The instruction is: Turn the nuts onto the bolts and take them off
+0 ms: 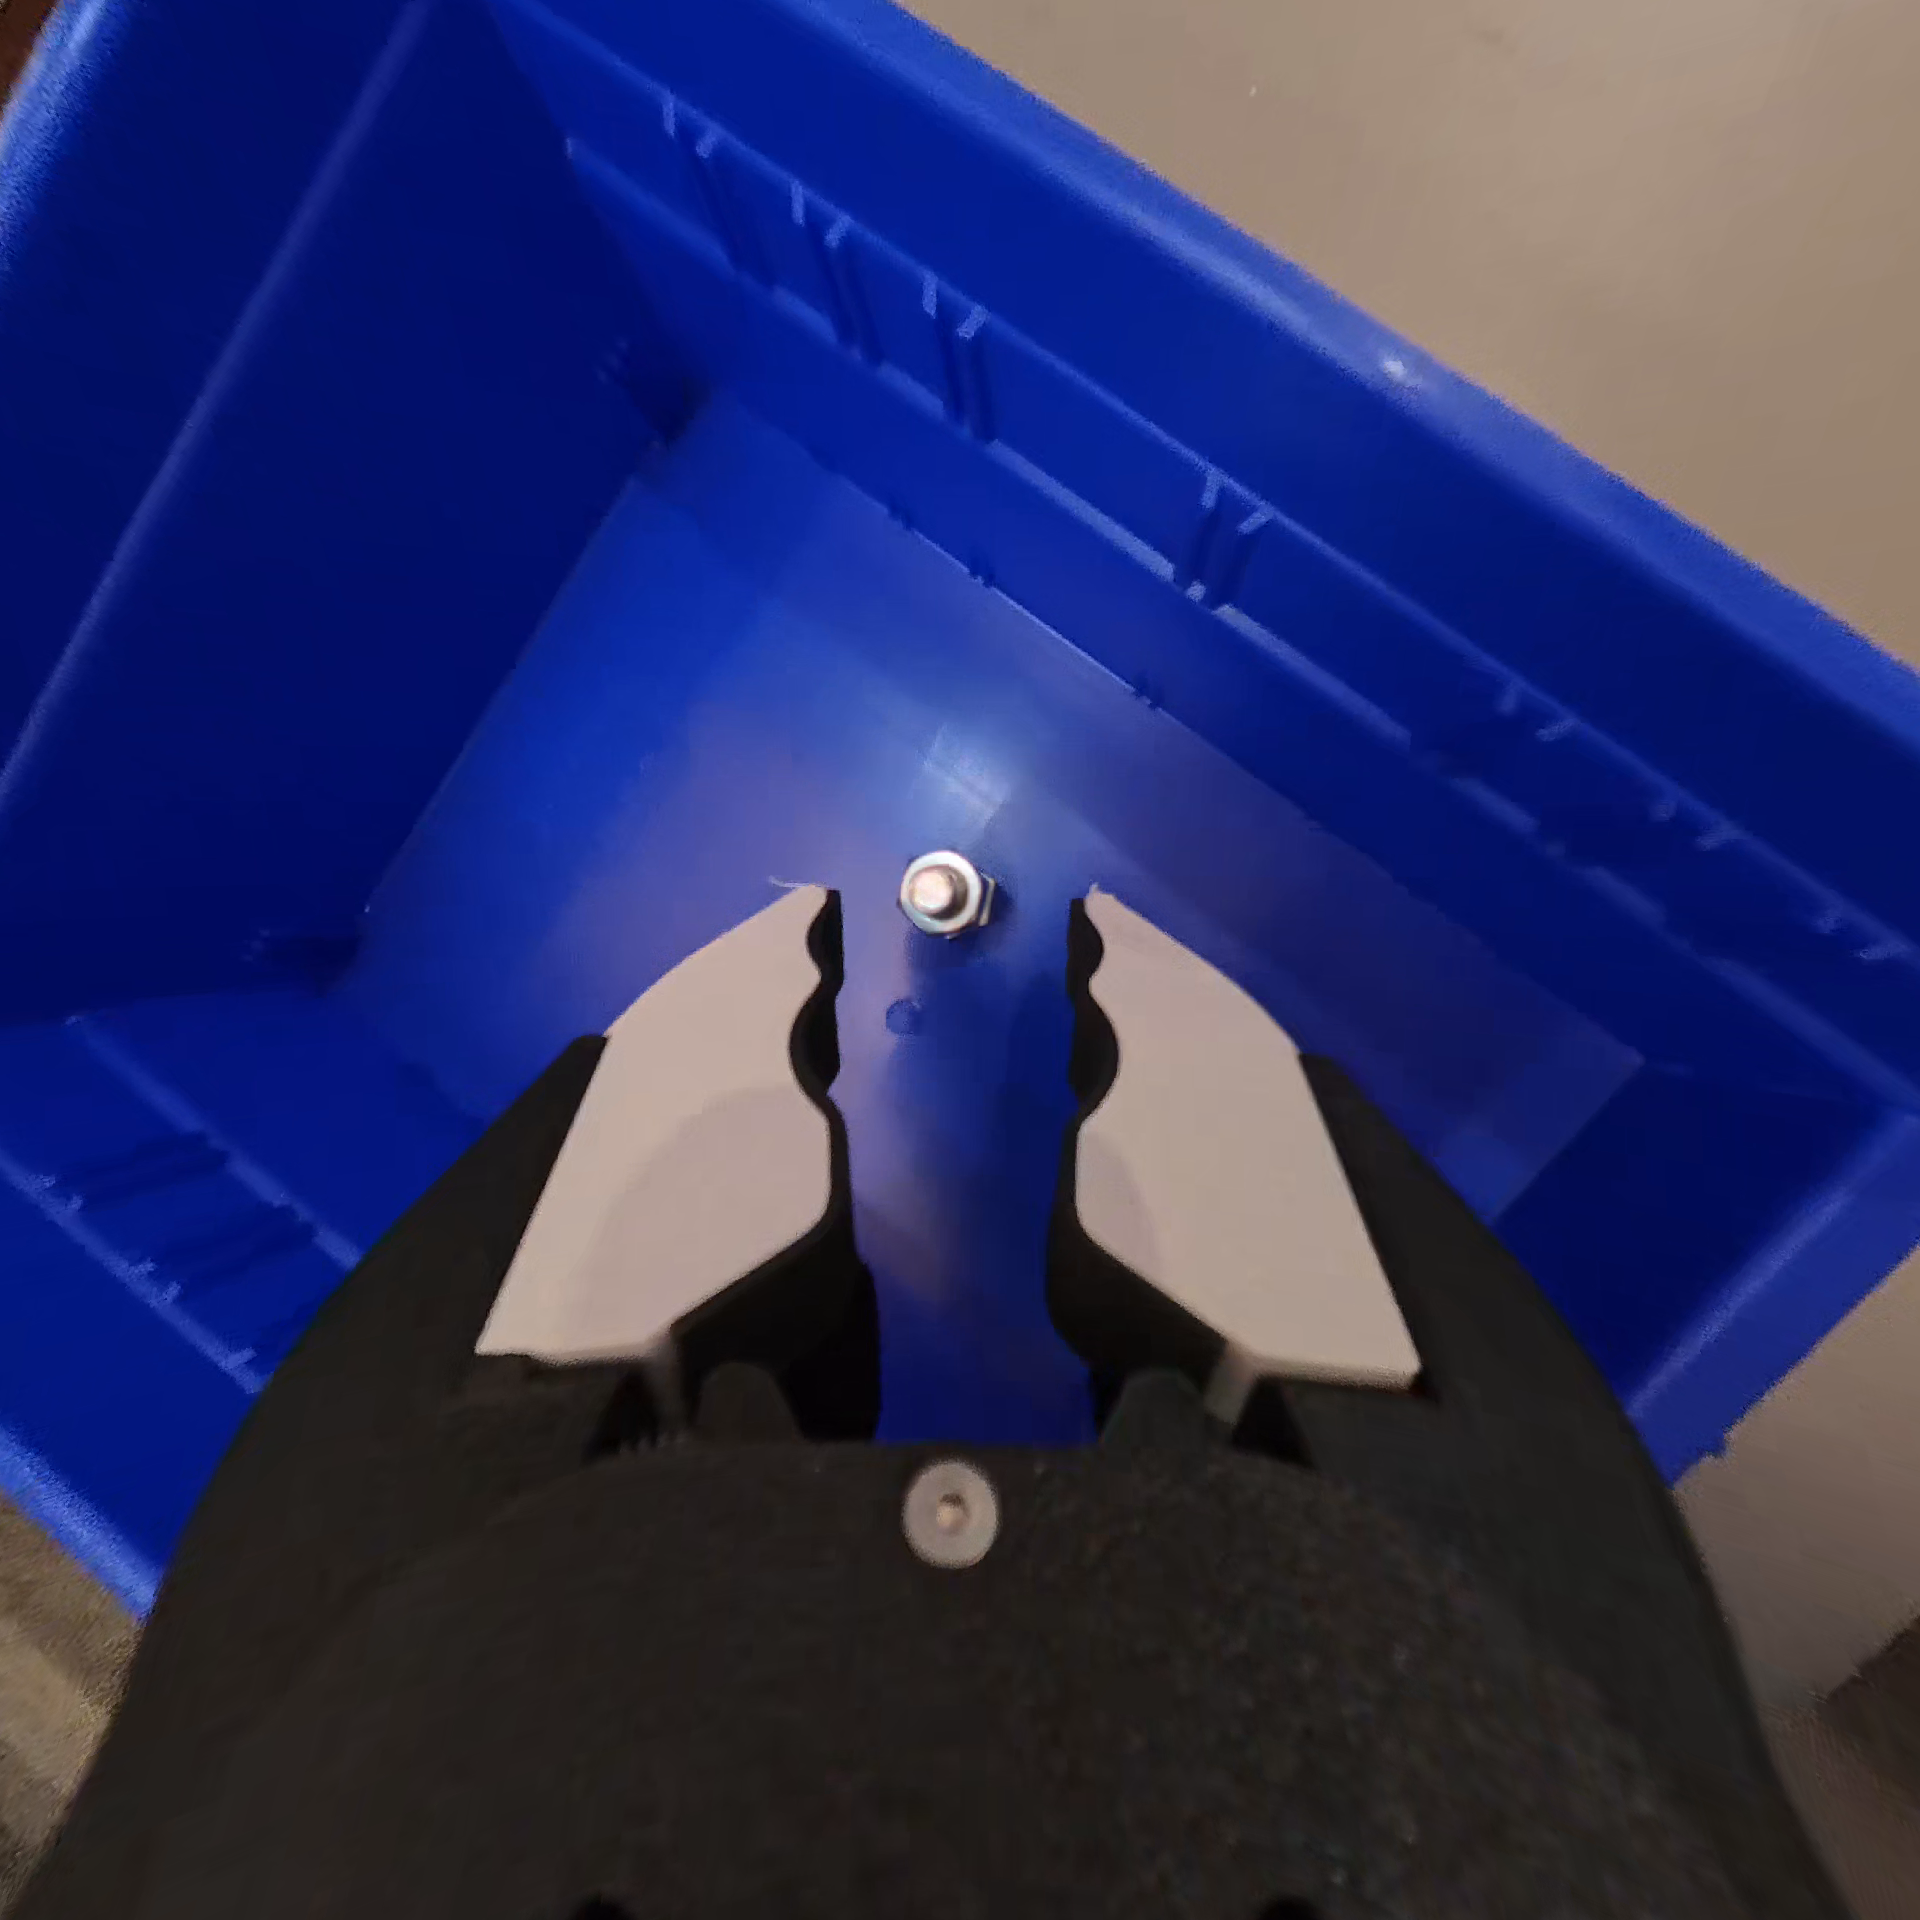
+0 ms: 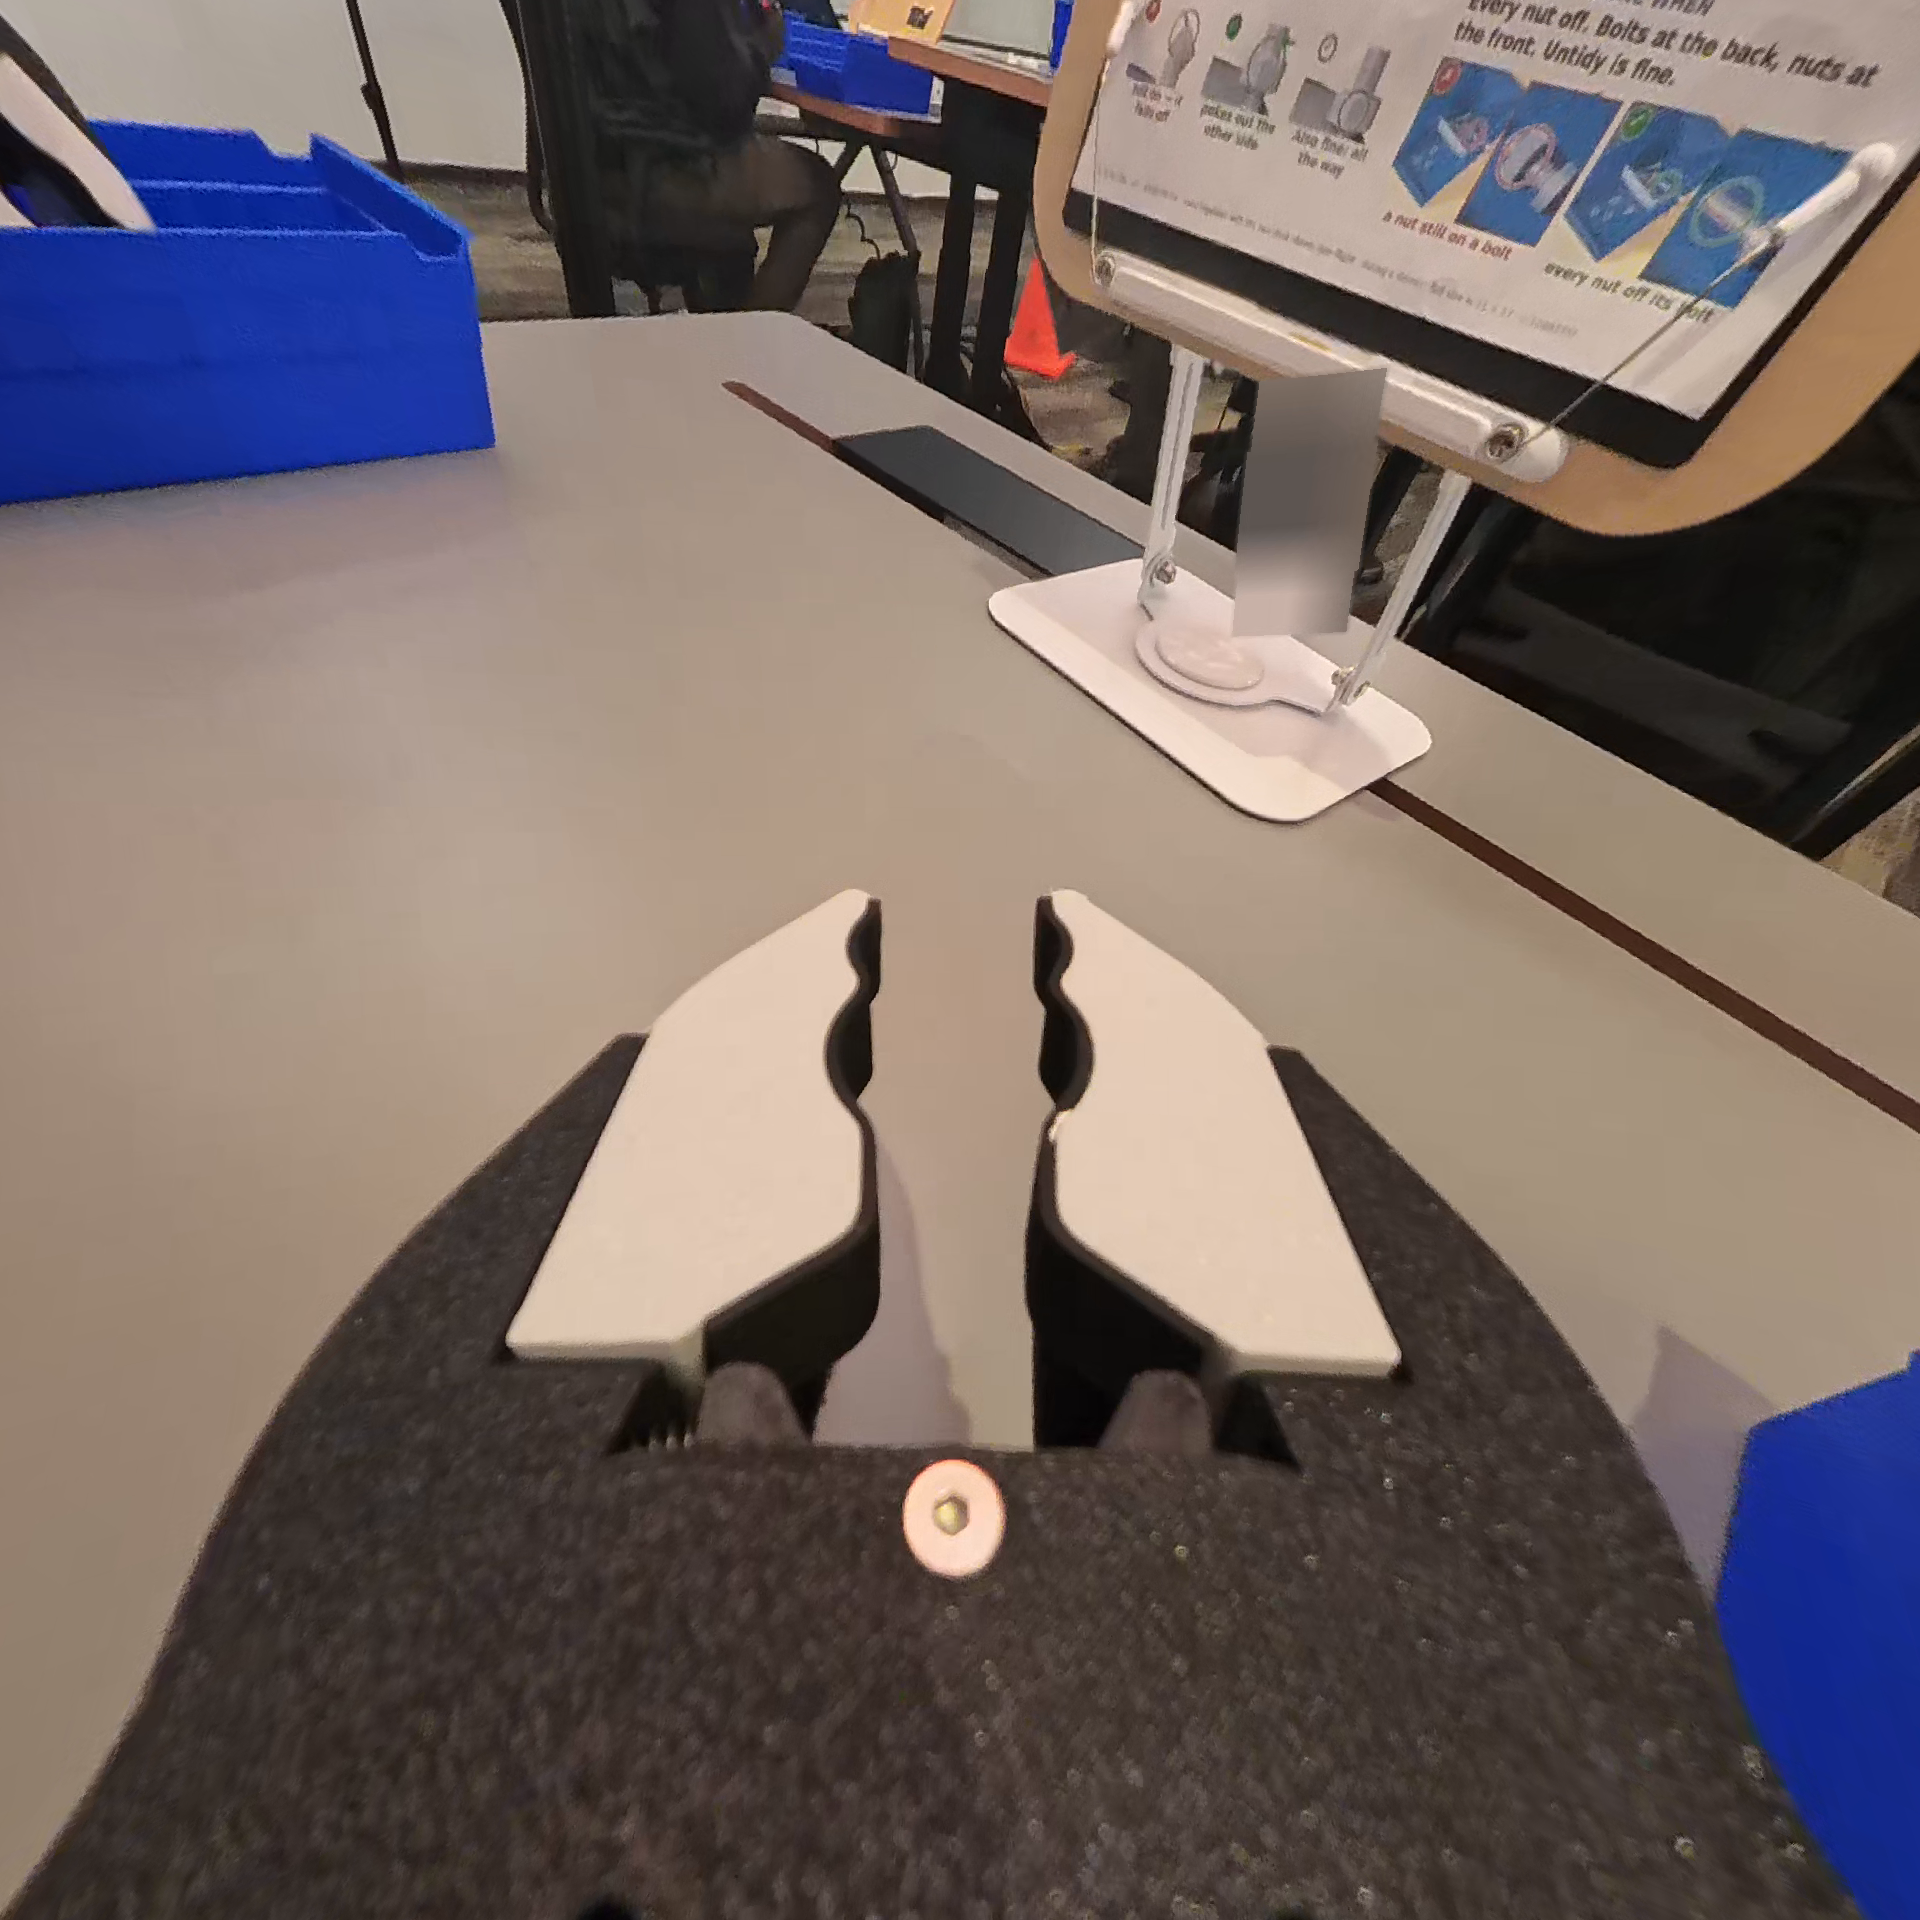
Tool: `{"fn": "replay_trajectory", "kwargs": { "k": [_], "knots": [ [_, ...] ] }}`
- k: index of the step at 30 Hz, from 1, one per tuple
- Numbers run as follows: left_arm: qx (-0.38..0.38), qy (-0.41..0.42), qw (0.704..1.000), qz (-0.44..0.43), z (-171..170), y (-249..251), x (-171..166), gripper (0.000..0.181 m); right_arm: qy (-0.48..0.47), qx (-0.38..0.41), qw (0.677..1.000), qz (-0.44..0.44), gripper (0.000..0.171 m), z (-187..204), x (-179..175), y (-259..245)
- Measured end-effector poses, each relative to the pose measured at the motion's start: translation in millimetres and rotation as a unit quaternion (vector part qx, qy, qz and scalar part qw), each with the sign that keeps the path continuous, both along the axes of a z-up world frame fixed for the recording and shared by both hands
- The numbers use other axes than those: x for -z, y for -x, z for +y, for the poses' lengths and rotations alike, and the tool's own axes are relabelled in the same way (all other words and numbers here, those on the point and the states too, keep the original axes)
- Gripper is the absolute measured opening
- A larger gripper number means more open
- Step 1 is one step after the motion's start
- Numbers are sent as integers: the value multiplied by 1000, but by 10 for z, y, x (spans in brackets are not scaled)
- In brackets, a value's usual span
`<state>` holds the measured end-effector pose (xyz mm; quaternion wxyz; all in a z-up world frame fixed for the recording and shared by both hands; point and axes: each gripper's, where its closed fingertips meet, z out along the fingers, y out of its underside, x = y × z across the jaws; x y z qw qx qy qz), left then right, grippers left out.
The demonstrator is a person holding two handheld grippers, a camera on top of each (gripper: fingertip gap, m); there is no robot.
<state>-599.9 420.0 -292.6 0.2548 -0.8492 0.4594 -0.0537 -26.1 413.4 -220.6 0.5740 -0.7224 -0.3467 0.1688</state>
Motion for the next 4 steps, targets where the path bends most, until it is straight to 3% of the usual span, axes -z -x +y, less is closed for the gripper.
{"fn": "replay_trajectory", "kwargs": {
  "k": [4],
  "knots": [
    [-4, 20, 1000, 23, 50, 22, 139, 41, 0, 1, 1000, -7, 28, 6, -69, 34]
  ]
}}
